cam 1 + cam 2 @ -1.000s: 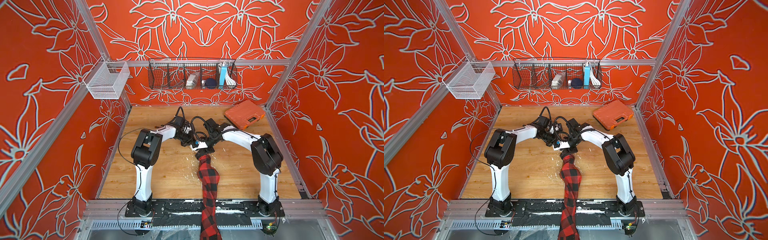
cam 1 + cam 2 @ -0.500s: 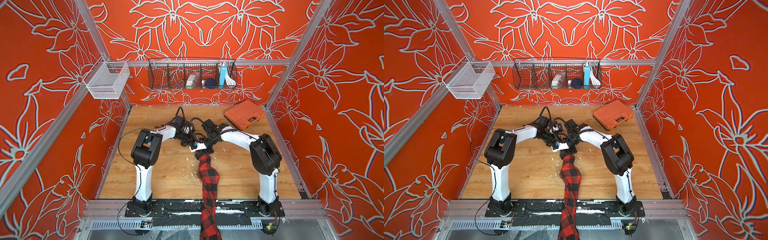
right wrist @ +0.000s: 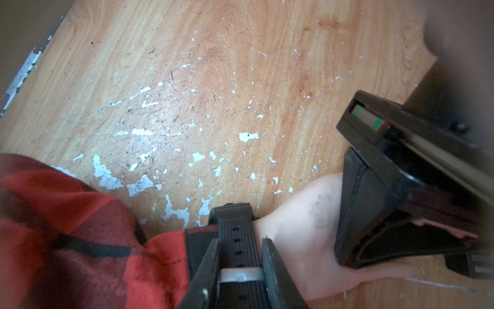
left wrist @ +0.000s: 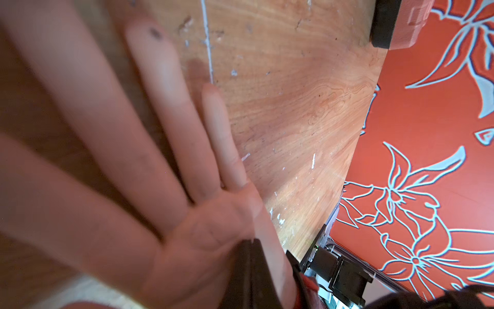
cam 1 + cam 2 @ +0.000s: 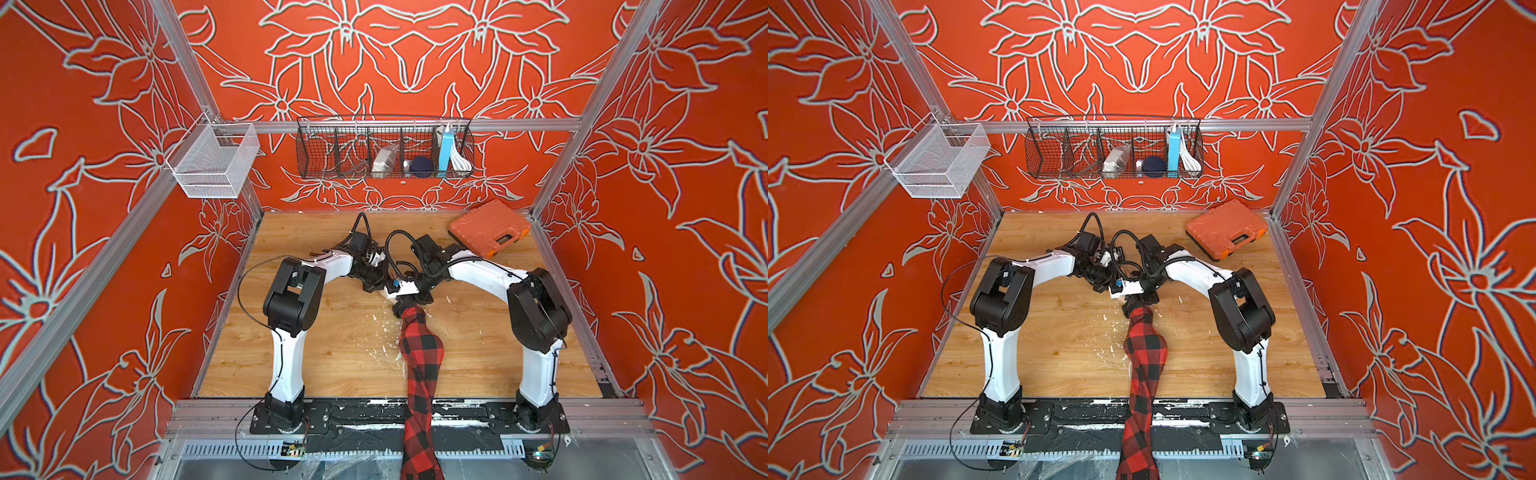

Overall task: Take off the watch
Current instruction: Untie the watch from the hand.

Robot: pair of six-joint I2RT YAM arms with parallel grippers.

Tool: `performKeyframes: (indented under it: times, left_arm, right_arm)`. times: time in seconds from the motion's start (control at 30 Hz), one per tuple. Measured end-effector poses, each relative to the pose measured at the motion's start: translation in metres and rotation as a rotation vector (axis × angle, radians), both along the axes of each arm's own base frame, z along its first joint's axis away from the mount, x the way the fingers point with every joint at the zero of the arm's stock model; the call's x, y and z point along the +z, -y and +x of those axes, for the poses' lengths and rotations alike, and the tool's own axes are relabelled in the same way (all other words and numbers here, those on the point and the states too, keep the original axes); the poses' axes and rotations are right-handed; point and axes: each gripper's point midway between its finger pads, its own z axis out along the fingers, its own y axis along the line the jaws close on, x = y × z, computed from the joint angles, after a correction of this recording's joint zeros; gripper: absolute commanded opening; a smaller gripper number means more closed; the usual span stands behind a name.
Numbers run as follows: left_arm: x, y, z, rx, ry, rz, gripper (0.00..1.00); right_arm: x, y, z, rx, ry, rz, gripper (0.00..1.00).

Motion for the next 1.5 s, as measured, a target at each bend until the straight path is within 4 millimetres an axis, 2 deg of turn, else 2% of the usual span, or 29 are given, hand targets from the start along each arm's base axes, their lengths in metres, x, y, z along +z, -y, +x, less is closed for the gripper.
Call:
performKeyframes:
  times: [0.37, 0.57, 0.73, 0.8, 0.93, 1.03, 1.1, 1.2, 1.33, 1.43, 1.5]
  left_arm:
    - [0.0, 0.002, 0.001, -0.02, 0.027, 0.0, 0.0]
    - [0.0, 0.003, 0.003, -0.025, 0.046, 0.004, 0.0]
    - [0.008, -0.008, 0.004, -0.002, 0.124, 0.066, 0.18]
    - [0.015, -0.017, 0.0, 0.013, 0.159, 0.09, 0.23]
    - [0.045, -0.028, -0.007, 0.038, 0.268, 0.107, 0.24]
    - [0.069, -0.028, -0.007, 0.049, 0.363, 0.085, 0.25]
    - [0.078, -0.025, -0.01, 0.044, 0.415, 0.071, 0.25]
    - [0.077, -0.012, -0.023, 0.002, 0.479, 0.077, 0.25]
    - [0.062, 0.01, -0.052, -0.102, 0.585, 0.109, 0.26]
    - [0.051, 0.016, -0.073, -0.165, 0.673, 0.149, 0.27]
    - [0.049, 0.016, -0.076, -0.188, 0.729, 0.171, 0.27]
  right_arm:
    - [0.002, 0.015, 0.01, -0.056, -0.01, 0.013, 0.11]
    - [0.005, 0.023, 0.015, -0.094, -0.022, 0.02, 0.06]
    - [0.006, 0.025, 0.013, -0.157, -0.053, 0.03, 0.03]
    - [0.008, 0.027, 0.012, -0.192, -0.07, 0.037, 0.01]
    - [0.018, 0.03, 0.021, -0.27, -0.066, 0.068, 0.0]
    - [0.024, 0.032, 0.028, -0.322, -0.06, 0.09, 0.0]
    - [0.028, 0.031, 0.03, -0.351, -0.068, 0.102, 0.0]
    - [0.031, 0.028, 0.036, -0.396, -0.083, 0.122, 0.0]
    - [0.032, 0.026, 0.038, -0.457, -0.124, 0.133, 0.0]
    - [0.032, 0.026, 0.039, -0.5, -0.161, 0.134, 0.0]
    - [0.03, 0.026, 0.039, -0.527, -0.186, 0.134, 0.0]
